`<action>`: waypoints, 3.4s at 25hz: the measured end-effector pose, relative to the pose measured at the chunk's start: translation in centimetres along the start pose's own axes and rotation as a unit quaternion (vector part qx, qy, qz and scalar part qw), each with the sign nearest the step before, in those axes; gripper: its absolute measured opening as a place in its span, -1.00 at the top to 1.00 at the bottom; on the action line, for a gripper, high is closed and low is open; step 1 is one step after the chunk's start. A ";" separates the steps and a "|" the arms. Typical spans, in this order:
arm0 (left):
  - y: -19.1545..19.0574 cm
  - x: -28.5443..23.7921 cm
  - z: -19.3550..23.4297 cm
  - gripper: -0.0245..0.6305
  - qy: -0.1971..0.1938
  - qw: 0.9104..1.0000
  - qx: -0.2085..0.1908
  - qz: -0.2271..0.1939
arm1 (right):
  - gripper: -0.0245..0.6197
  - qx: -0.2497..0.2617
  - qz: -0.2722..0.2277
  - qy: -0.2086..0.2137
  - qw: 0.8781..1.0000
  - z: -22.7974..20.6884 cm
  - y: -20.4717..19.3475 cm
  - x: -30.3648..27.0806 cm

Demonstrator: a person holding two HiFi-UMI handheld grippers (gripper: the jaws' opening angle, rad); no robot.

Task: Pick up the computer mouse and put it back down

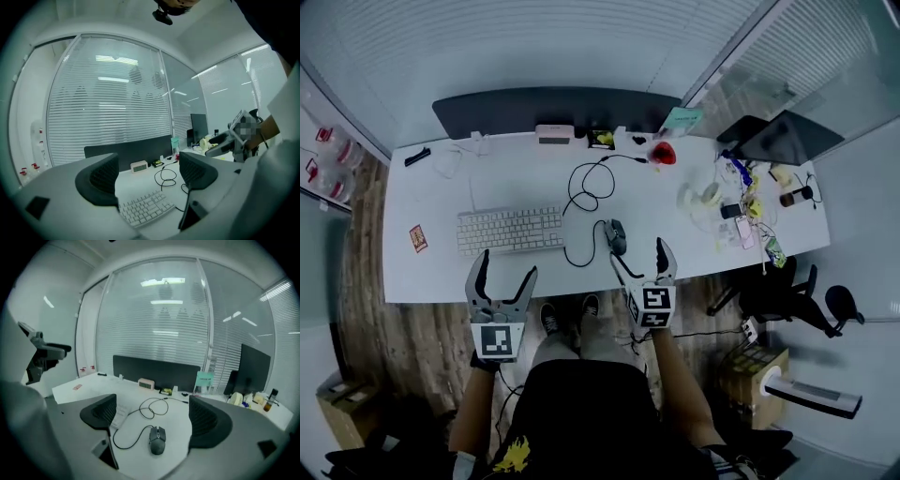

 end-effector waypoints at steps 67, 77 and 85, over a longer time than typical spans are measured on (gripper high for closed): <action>11.6 -10.8 0.3 0.78 0.088 0.992 -0.031 -0.081 | -0.01 0.030 -0.157 0.057 0.986 -6.9 17.7 -7.2; -2.7 -11.2 -1.3 0.78 0.057 0.998 -0.009 0.020 | -0.01 -0.011 0.084 0.049 0.995 -4.2 -4.8 -15.2; -8.3 -10.3 -3.3 0.78 0.042 0.995 0.023 0.091 | -0.02 0.002 0.248 0.046 0.968 -1.5 -16.7 -17.8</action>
Point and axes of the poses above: the fingertips, and each gripper's own axes: x backward along the fingers, z to its left, y out of its top, the point moved 9 cm from there along x, backward along the fingers, and after that the axes turned 7 degrees about -y, right-handed, at the moved point
